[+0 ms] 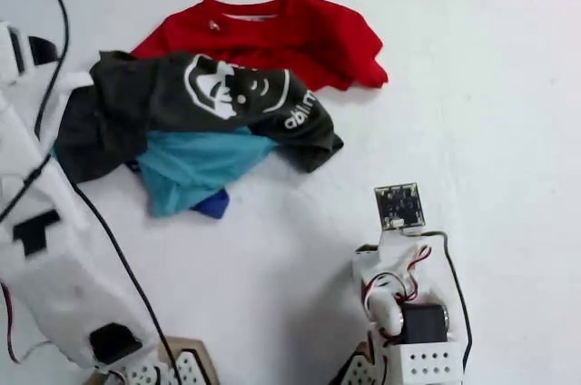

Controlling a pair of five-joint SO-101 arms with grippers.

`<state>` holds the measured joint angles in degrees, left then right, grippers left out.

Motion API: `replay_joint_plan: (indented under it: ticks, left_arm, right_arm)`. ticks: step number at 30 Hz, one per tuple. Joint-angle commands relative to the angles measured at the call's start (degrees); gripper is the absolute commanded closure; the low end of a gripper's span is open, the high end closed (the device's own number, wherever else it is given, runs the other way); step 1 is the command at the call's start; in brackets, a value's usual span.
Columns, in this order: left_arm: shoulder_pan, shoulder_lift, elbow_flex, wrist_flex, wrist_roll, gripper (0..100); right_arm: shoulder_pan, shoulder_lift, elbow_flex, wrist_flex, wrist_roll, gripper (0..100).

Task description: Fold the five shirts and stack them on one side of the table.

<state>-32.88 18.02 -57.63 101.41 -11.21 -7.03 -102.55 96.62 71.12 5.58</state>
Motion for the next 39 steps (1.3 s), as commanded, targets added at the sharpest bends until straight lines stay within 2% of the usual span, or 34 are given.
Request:
replay_joint_plan:
  ticks: [1, 6, 9, 11, 14, 16, 23, 29, 33, 35, 37, 38, 39]
  left_arm:
    - [7.0, -16.1, 22.1, 0.7, 0.3, 70]
    - [19.5, -23.3, 46.5, -7.9, 0.6, 69]
    - [24.6, -23.3, 54.3, -13.2, 0.8, 69]
    - [26.5, -23.3, 57.5, -16.1, 3.3, 66]
    - [27.3, -23.3, 61.1, -20.9, 11.0, 59]
    - [27.3, -23.2, 63.8, -24.5, 12.4, 57]
    - [26.8, -23.2, 77.0, -39.3, 12.1, 57]
    - [24.2, -23.1, 87.8, -53.0, 6.1, 57]
    - [22.2, -20.6, 88.2, -53.5, 0.4, 67]
    - [20.9, -18.8, 88.2, -53.5, -1.6, 79]
    - [19.3, -17.8, 88.2, -52.6, -1.3, 96]
    - [18.3, -17.9, 88.2, -52.1, -1.0, 99]
    - [17.3, -18.4, 88.3, -51.5, -1.0, 96]
  right_arm:
    - [0.3, -0.5, 0.4, 0.4, -0.2, 97.9]
    - [0.3, -0.5, 0.4, 0.4, -0.2, 97.9]
    - [0.3, -0.5, 0.4, 0.4, -0.2, 97.9]
    - [0.3, -0.5, 0.4, 0.4, -0.2, 97.9]
    - [0.3, -0.5, 0.4, 0.4, -0.2, 97.9]
    - [0.3, -0.5, 0.4, 0.4, -0.2, 97.9]
    - [0.3, -0.5, 0.4, 0.4, -0.4, 97.9]
    - [0.3, -0.5, 0.4, 0.4, -0.4, 97.8]
    - [0.3, -0.5, 0.4, 0.4, -0.4, 97.8]
    - [0.3, -0.5, 0.4, 0.4, -0.4, 97.8]
    - [0.3, -0.5, 0.4, 0.4, -0.4, 97.8]
    - [0.3, -0.5, 0.4, 0.4, -0.4, 97.8]
    - [0.3, -0.5, 0.4, 0.4, -0.4, 97.8]
